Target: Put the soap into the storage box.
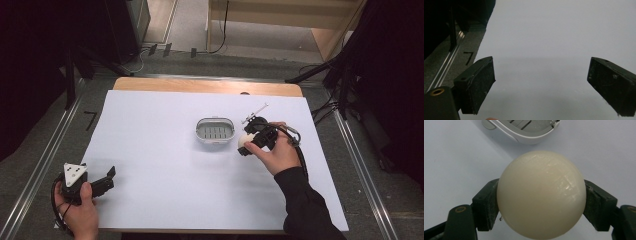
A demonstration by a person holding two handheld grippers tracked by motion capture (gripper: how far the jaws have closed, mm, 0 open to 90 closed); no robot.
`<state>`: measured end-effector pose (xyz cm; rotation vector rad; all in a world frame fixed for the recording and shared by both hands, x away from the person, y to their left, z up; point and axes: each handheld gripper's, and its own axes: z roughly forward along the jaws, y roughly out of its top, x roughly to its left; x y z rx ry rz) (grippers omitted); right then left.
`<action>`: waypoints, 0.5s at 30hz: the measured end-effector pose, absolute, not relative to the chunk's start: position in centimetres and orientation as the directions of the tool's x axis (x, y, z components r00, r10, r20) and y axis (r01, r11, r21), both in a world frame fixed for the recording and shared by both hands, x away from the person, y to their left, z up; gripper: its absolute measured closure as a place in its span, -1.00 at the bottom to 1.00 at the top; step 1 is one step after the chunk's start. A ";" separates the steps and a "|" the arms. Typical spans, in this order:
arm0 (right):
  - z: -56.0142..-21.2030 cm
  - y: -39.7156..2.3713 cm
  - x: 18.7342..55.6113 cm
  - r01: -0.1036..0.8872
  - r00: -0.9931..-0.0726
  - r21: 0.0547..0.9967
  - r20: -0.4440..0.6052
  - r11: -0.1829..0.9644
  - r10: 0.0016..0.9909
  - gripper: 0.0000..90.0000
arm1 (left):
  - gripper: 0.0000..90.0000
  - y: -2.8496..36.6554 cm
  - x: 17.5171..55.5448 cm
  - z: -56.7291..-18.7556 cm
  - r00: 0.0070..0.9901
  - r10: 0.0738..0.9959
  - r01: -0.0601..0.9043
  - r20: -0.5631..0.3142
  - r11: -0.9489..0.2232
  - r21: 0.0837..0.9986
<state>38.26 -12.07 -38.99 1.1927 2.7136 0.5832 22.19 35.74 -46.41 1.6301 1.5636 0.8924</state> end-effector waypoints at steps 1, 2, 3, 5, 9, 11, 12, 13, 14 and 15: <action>-38.9 -12.0 38.3 0.683 -0.683 0.395 0.046 0.615 0.729 -0.45 | -0.82 35.7 22.2 -46.4 0.035 0.999 0.519 0.012 -0.029 0.854; -38.9 -11.7 38.5 0.680 -0.686 0.394 0.044 0.618 0.726 -0.45 | -0.82 35.7 22.2 -46.4 0.035 0.999 0.519 0.012 -0.029 0.854; -38.9 -11.7 38.5 0.680 -0.686 0.394 0.044 0.618 0.726 -0.45 | -0.82 35.8 22.2 -46.4 0.035 0.999 0.520 0.012 -0.028 0.854; -38.7 -11.5 38.7 0.680 -0.687 0.391 0.043 0.620 0.726 -0.45 | -0.82 35.8 22.2 -46.4 0.036 0.999 0.520 0.010 -0.028 0.854; -38.5 -11.0 39.0 0.676 -0.690 0.394 0.042 0.623 0.722 -0.45 | -0.82 35.7 22.2 -46.4 0.037 0.999 0.522 0.014 -0.031 0.853; -38.4 -10.8 39.2 0.676 -0.691 0.393 0.045 0.623 0.721 -0.45 | -0.82 35.7 22.2 -46.4 0.036 0.999 0.521 0.013 -0.030 0.853; -38.3 -10.6 39.3 0.675 -0.693 0.393 0.045 0.625 0.720 -0.45 | -0.82 35.8 22.2 -46.4 0.037 0.999 0.520 0.011 -0.029 0.854; -38.3 -10.5 39.4 0.672 -0.695 0.393 0.043 0.627 0.718 -0.45 | -0.82 35.8 22.2 -46.4 0.037 0.999 0.520 0.011 -0.029 0.854; -38.2 -10.4 39.5 0.671 -0.697 0.392 0.044 0.629 0.716 -0.45 | -0.82 35.8 22.2 -46.4 0.037 0.999 0.520 0.012 -0.029 0.854; -38.2 -10.2 39.6 0.670 -0.698 0.393 0.044 0.630 0.715 -0.45 | -0.82 35.8 22.2 -46.4 0.037 0.999 0.521 0.012 -0.029 0.853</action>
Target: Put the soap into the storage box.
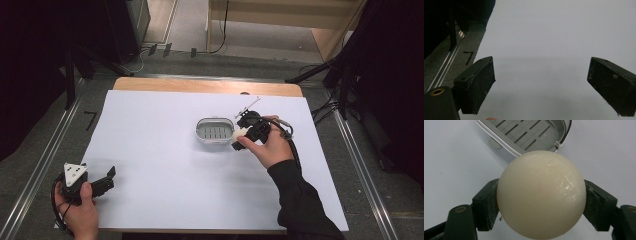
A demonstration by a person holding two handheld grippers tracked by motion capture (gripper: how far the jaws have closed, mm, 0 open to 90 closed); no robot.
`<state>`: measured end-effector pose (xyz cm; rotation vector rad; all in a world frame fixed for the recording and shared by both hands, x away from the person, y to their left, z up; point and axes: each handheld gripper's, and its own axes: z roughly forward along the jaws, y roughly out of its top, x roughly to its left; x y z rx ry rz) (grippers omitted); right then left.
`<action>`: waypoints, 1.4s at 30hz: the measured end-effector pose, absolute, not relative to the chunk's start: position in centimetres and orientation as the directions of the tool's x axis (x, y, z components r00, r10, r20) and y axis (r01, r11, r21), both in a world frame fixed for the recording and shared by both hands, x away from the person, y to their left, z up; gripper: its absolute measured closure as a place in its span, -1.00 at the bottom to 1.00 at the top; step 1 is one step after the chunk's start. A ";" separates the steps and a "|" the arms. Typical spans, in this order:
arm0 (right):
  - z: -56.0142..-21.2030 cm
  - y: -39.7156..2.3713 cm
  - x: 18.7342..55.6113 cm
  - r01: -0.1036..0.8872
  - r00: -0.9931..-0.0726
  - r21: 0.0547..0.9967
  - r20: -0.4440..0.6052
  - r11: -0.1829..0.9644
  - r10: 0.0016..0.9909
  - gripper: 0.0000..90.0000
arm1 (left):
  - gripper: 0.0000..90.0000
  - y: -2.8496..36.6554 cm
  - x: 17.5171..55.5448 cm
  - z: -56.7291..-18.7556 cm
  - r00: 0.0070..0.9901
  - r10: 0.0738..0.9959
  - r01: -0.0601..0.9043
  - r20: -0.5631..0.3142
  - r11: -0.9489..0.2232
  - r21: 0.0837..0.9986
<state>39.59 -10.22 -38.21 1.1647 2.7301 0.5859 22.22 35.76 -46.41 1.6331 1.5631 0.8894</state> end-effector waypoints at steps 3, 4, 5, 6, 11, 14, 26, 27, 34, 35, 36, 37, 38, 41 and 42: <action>-38.1 -9.8 39.8 0.667 -0.700 0.395 0.044 0.631 0.713 -0.45 | -0.82 35.8 22.2 -46.4 0.037 0.999 0.524 0.012 -0.030 0.851; -38.1 -9.6 40.0 0.668 -0.701 0.395 0.047 0.631 0.712 -0.45 | -0.82 35.8 22.2 -46.4 0.037 0.999 0.525 0.011 -0.029 0.851; -38.0 -9.4 40.0 0.670 -0.698 0.395 0.048 0.628 0.715 -0.45 | -0.82 35.8 22.2 -46.4 0.037 0.999 0.526 0.012 -0.030 0.850; -38.0 -9.3 40.1 0.666 -0.701 0.398 0.047 0.631 0.711 -0.45 | -0.82 35.8 22.2 -46.4 0.037 0.999 0.526 0.012 -0.030 0.850; -37.8 -8.4 40.6 0.659 -0.709 0.398 0.048 0.638 0.703 -0.45 | -0.82 35.8 22.2 -46.4 0.038 0.999 0.526 0.012 -0.030 0.850; -37.8 -7.9 40.8 0.654 -0.715 0.398 0.048 0.643 0.698 -0.45 | -0.82 35.8 22.2 -46.4 0.040 0.999 0.527 0.009 -0.029 0.850; -37.8 -6.3 42.0 0.655 -0.720 0.395 0.064 0.645 0.691 -0.45 | -0.69 35.9 22.2 -46.4 0.019 1.000 0.517 0.006 -0.015 0.856; -37.9 -6.2 42.1 0.655 -0.720 0.394 0.066 0.645 0.691 -0.45 | -0.69 35.9 22.1 -46.4 0.018 1.000 0.517 0.007 -0.015 0.856; -37.8 -5.5 42.9 0.660 -0.716 0.393 0.072 0.640 0.694 -0.45 | -0.79 35.8 22.0 -46.4 0.010 1.000 0.501 0.015 -0.018 0.865; -37.8 -5.2 43.0 0.665 -0.713 0.386 0.070 0.640 0.698 -0.45 | -0.80 35.8 21.9 -46.4 0.005 1.000 0.500 0.017 -0.017 0.866; -37.8 -5.2 43.0 0.665 -0.713 0.386 0.070 0.640 0.698 -0.45 | -0.80 35.8 21.9 -46.4 0.001 1.000 0.499 0.017 -0.016 0.866; -37.9 -5.1 43.1 0.663 -0.715 0.389 0.073 0.640 0.696 -0.45 | -0.81 35.8 21.9 -46.3 -0.002 1.000 0.500 0.021 -0.017 0.866; -37.9 -5.0 43.2 0.665 -0.713 0.387 0.076 0.639 0.697 -0.45 | -0.83 35.7 21.9 -46.3 -0.002 1.000 0.500 0.021 -0.017 0.866; -38.1 -4.7 43.4 0.671 -0.710 0.385 0.086 0.634 0.699 -0.45 | -0.95 35.7 21.9 -46.4 0.007 1.000 0.502 0.021 -0.022 0.865; -38.1 -4.7 43.5 0.671 -0.711 0.385 0.092 0.634 0.697 -0.45 | -0.97 35.7 22.0 -46.4 0.012 1.000 0.504 0.027 -0.030 0.863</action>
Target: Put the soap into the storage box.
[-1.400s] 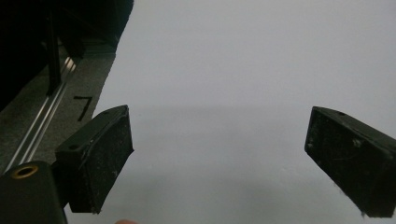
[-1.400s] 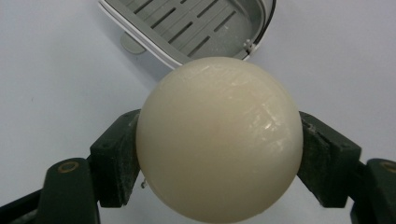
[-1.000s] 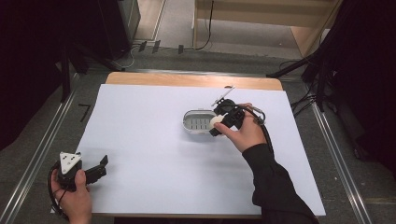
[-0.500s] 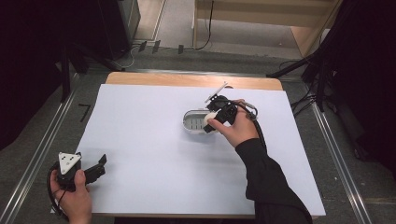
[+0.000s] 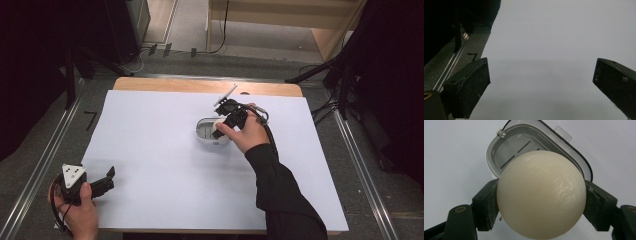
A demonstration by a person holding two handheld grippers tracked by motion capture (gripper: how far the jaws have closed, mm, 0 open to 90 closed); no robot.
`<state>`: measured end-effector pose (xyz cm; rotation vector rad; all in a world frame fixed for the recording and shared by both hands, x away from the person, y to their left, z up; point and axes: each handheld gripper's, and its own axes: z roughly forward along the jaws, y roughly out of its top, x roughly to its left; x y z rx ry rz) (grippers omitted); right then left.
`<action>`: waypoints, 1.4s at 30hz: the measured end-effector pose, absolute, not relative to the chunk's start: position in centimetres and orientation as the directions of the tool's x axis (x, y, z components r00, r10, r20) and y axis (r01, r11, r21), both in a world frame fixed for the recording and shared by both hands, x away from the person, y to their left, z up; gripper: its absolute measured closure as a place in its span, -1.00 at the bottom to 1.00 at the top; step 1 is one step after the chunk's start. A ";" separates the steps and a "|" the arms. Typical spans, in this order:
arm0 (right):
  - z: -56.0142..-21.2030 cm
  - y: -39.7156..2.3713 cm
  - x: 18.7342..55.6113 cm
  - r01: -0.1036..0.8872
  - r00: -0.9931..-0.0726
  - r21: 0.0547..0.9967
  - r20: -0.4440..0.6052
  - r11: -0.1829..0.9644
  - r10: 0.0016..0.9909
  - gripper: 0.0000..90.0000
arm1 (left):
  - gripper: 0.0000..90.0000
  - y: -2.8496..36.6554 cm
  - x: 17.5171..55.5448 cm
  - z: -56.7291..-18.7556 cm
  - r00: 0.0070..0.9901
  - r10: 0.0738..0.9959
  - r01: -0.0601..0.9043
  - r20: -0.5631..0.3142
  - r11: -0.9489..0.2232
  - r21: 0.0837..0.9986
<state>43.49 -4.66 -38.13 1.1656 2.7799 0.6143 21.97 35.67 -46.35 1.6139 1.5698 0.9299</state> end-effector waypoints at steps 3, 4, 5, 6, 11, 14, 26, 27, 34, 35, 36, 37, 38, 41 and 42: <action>-38.3 -4.4 43.8 0.682 -0.702 0.378 0.096 0.627 0.706 -0.45 | -0.97 35.6 22.0 -46.4 0.007 1.000 0.504 0.028 -0.028 0.864; -38.4 -4.3 43.9 0.682 -0.701 0.378 0.096 0.626 0.706 -0.45 | -0.97 35.7 22.0 -46.4 0.007 1.000 0.505 0.026 -0.025 0.863; -38.6 -4.2 44.1 0.687 -0.697 0.375 0.096 0.623 0.711 -0.45 | -0.97 35.7 22.0 -46.4 0.006 1.000 0.504 0.024 -0.024 0.863; -38.6 -4.2 44.1 0.687 -0.697 0.375 0.096 0.623 0.711 -0.45 | -0.97 35.7 22.0 -46.4 0.007 1.000 0.504 0.023 -0.024 0.863; -38.9 -3.7 44.4 0.706 -0.674 0.377 0.098 0.599 0.732 -0.45 | -0.97 35.7 22.0 -46.4 0.005 1.000 0.505 0.026 -0.025 0.863; -39.0 -3.4 44.5 0.714 -0.667 0.372 0.103 0.593 0.738 -0.45 | -0.97 35.7 22.0 -46.4 0.005 1.000 0.506 0.026 -0.025 0.862; -39.6 -3.0 45.1 0.748 -0.627 0.366 0.115 0.554 0.771 -0.45 | -0.97 35.7 22.1 -46.4 0.014 1.000 0.515 0.023 -0.027 0.857; -39.7 -2.9 45.1 0.748 -0.626 0.365 0.112 0.554 0.772 -0.45 | -0.97 35.7 22.1 -46.4 0.014 1.000 0.515 0.024 -0.028 0.857; -40.0 -2.7 45.2 0.762 -0.611 0.362 0.125 0.537 0.782 -0.45 | -0.97 35.7 22.1 -46.4 0.018 1.000 0.517 0.020 -0.027 0.855; -40.1 -2.7 45.2 0.764 -0.609 0.359 0.127 0.536 0.783 -0.45 | -0.97 35.7 22.1 -46.4 0.019 1.000 0.518 0.020 -0.027 0.855; -40.1 -2.7 45.2 0.764 -0.609 0.359 0.127 0.536 0.783 -0.45 | -0.97 35.7 22.1 -46.4 0.019 1.000 0.518 0.020 -0.027 0.855; -40.2 -2.7 45.2 0.761 -0.613 0.358 0.126 0.540 0.780 -0.45 | -0.97 35.7 22.1 -46.4 0.019 1.000 0.518 0.020 -0.027 0.855; -40.3 -2.6 45.2 0.762 -0.613 0.354 0.124 0.542 0.780 -0.45 | -0.97 35.7 22.2 -46.4 0.019 1.000 0.519 0.019 -0.026 0.854; -40.5 -2.5 45.2 0.767 -0.607 0.352 0.126 0.537 0.785 -0.45 | -0.97 35.7 22.2 -46.4 0.020 1.000 0.519 0.017 -0.025 0.854; -40.5 -2.5 45.2 0.771 -0.602 0.349 0.129 0.533 0.788 -0.46 | -0.97 35.7 22.2 -46.4 0.020 1.000 0.519 0.016 -0.024 0.854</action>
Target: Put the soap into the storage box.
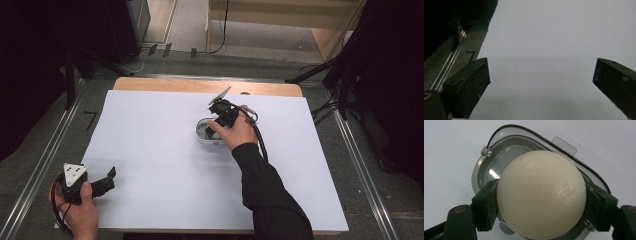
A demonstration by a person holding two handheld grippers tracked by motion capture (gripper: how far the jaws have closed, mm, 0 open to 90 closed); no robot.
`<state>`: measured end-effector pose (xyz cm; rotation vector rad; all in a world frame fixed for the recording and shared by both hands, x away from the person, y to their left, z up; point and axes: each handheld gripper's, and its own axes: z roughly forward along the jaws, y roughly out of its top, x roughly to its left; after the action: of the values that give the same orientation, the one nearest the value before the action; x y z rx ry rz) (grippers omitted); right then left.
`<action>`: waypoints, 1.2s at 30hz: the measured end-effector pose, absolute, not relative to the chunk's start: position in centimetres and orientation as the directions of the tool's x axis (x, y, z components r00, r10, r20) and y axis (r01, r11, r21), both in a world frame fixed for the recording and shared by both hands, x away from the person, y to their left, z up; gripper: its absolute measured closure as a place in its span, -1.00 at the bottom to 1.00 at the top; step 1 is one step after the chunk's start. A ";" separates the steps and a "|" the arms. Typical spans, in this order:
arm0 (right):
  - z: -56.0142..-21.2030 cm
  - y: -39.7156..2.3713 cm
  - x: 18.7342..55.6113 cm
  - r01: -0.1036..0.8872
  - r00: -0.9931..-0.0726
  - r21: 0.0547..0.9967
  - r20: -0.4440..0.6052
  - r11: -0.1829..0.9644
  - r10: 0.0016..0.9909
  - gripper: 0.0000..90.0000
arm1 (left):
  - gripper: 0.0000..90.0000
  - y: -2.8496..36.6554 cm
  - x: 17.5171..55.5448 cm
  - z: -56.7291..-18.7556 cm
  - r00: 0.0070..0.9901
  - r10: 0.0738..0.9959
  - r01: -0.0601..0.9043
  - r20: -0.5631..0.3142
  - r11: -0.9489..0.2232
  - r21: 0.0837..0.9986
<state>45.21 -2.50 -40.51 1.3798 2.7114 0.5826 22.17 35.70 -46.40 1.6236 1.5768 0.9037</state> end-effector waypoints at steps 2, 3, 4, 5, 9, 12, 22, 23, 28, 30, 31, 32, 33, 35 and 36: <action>-40.8 -2.5 45.2 0.771 -0.606 0.336 0.122 0.541 0.786 -0.46 | -0.97 35.7 22.2 -46.4 0.022 1.000 0.521 0.016 -0.025 0.853; -40.9 -2.5 45.2 0.769 -0.608 0.336 0.123 0.543 0.785 -0.46 | -0.97 35.8 22.2 -46.4 0.021 1.000 0.520 0.015 -0.024 0.854; -41.0 -2.6 45.2 0.769 -0.606 0.344 0.126 0.538 0.786 -0.46 | -0.97 35.8 22.2 -46.4 0.022 1.000 0.520 0.014 -0.023 0.854; -41.0 -2.7 45.1 0.772 -0.600 0.354 0.131 0.529 0.789 -0.46 | -0.97 35.7 22.2 -46.4 0.022 1.000 0.520 0.015 -0.024 0.854; -40.7 -3.0 45.0 0.771 -0.596 0.371 0.136 0.518 0.791 -0.46 | -0.97 35.7 22.2 -46.4 0.021 1.000 0.518 0.017 -0.025 0.855; -40.4 -3.2 44.9 0.769 -0.595 0.380 0.135 0.514 0.792 -0.47 | -0.97 35.7 22.2 -46.4 0.021 1.000 0.519 0.014 -0.023 0.854; -39.4 -4.3 43.9 0.761 -0.588 0.427 0.140 0.488 0.796 -0.50 | -0.97 35.7 22.2 -46.4 0.023 1.000 0.521 0.017 -0.027 0.853; -39.4 -4.5 43.8 0.763 -0.585 0.429 0.142 0.483 0.798 -0.50 | -0.97 35.7 22.2 -46.4 0.023 1.000 0.521 0.018 -0.027 0.853; -39.4 -5.3 43.3 0.762 -0.584 0.437 0.148 0.477 0.798 -0.51 | -0.97 35.6 22.2 -46.4 0.022 1.000 0.524 0.022 -0.031 0.851; -39.3 -5.7 43.1 0.766 -0.578 0.440 0.153 0.468 0.802 -0.51 | -0.97 35.6 22.2 -46.4 0.021 1.000 0.524 0.023 -0.031 0.851; -39.2 -6.1 42.8 0.768 -0.574 0.443 0.156 0.462 0.804 -0.51 | -0.97 35.6 22.2 -46.4 0.021 1.000 0.524 0.023 -0.031 0.851; -39.2 -6.1 42.8 0.768 -0.574 0.443 0.156 0.462 0.804 -0.51 | -0.97 35.6 22.2 -46.4 0.021 1.000 0.526 0.023 -0.031 0.850; -39.2 -6.4 42.7 0.767 -0.574 0.446 0.155 0.461 0.804 -0.51 | -0.97 35.6 22.2 -46.4 0.021 1.000 0.526 0.023 -0.031 0.850; -39.1 -6.8 42.5 0.766 -0.572 0.451 0.155 0.458 0.805 -0.51 | -0.97 35.6 22.2 -46.4 0.022 1.000 0.526 0.022 -0.030 0.850; -39.1 -7.1 42.4 0.766 -0.573 0.449 0.153 0.460 0.805 -0.51 | -0.97 35.6 22.2 -46.4 0.022 0.999 0.526 0.024 -0.032 0.850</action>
<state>42.44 -7.10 -39.12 1.4095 2.6145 0.7382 22.22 35.63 -46.40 1.6357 1.5794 0.9048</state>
